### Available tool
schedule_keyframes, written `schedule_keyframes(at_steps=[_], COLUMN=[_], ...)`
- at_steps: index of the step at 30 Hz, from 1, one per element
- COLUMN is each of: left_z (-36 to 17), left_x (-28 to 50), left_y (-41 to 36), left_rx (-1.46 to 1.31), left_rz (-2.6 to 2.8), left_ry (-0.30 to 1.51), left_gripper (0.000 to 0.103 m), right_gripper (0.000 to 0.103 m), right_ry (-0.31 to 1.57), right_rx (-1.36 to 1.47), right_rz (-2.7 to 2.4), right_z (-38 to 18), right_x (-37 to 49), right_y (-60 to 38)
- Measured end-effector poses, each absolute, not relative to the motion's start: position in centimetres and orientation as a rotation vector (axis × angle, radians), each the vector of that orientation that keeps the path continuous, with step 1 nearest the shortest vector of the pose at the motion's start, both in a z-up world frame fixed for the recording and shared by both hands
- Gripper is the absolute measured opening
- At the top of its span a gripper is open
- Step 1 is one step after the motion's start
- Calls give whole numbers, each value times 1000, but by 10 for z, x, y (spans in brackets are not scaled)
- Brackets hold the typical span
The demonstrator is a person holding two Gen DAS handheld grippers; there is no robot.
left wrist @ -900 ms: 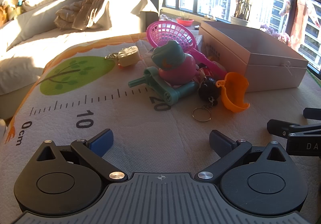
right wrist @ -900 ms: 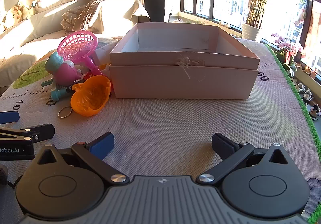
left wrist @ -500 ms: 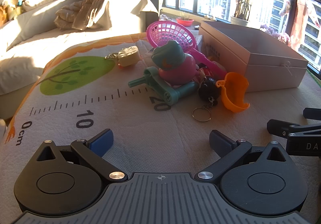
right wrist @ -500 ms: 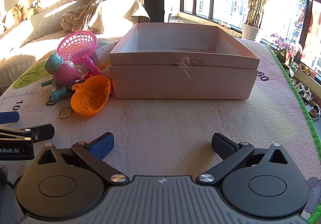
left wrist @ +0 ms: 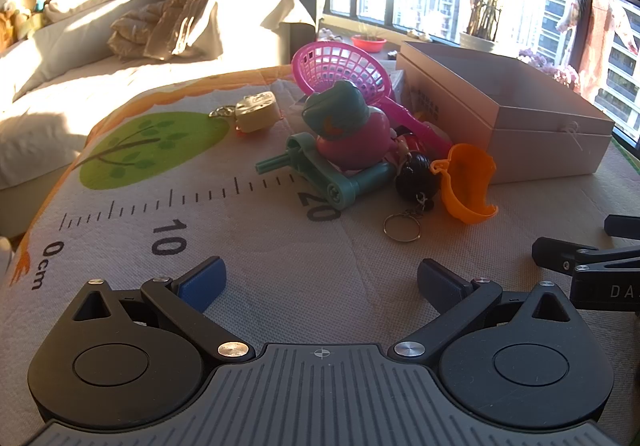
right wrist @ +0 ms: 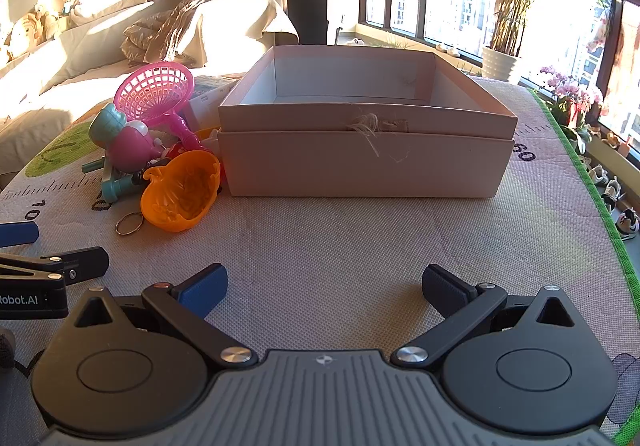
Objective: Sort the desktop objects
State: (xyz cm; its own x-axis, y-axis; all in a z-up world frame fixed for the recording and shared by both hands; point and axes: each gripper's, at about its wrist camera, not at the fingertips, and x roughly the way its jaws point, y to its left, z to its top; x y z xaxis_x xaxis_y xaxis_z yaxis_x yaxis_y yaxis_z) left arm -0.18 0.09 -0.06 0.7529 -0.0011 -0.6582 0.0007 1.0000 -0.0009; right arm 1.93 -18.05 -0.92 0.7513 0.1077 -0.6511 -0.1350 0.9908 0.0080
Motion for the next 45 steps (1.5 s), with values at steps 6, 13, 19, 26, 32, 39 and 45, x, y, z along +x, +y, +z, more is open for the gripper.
schedule_keyframes(at_steps=[6,13,19,26,32,39,45], left_z=[-1,1,4,6,9,16,25], left_x=[-2,-6,-15,-17,-12,1,6], left_y=[1,-1,-2,-2,5,29,42], left_rx=[0,17,12,26,13,-24,-8], left_rz=[-1,-10,-21,-45,-67,-7,37], left_ry=[720,747,779,790,799,805,796], left_gripper=[103,103,103,103,103,103,103], right_gripper=[103,103,103,103,103,103,103], right_ry=[713,754,761,749,749,795,681], right_rx=[-43,-51,-50,-75,-82,-104,-97], right_rz=[135,129,121,204,213,298,312], right_z=[-9,-6,-5,-6,-5,0,16], right_x=[20,19,7,-7,-6,14,42], right_y=[-180,-180,-181,-186,-183,-163,-153])
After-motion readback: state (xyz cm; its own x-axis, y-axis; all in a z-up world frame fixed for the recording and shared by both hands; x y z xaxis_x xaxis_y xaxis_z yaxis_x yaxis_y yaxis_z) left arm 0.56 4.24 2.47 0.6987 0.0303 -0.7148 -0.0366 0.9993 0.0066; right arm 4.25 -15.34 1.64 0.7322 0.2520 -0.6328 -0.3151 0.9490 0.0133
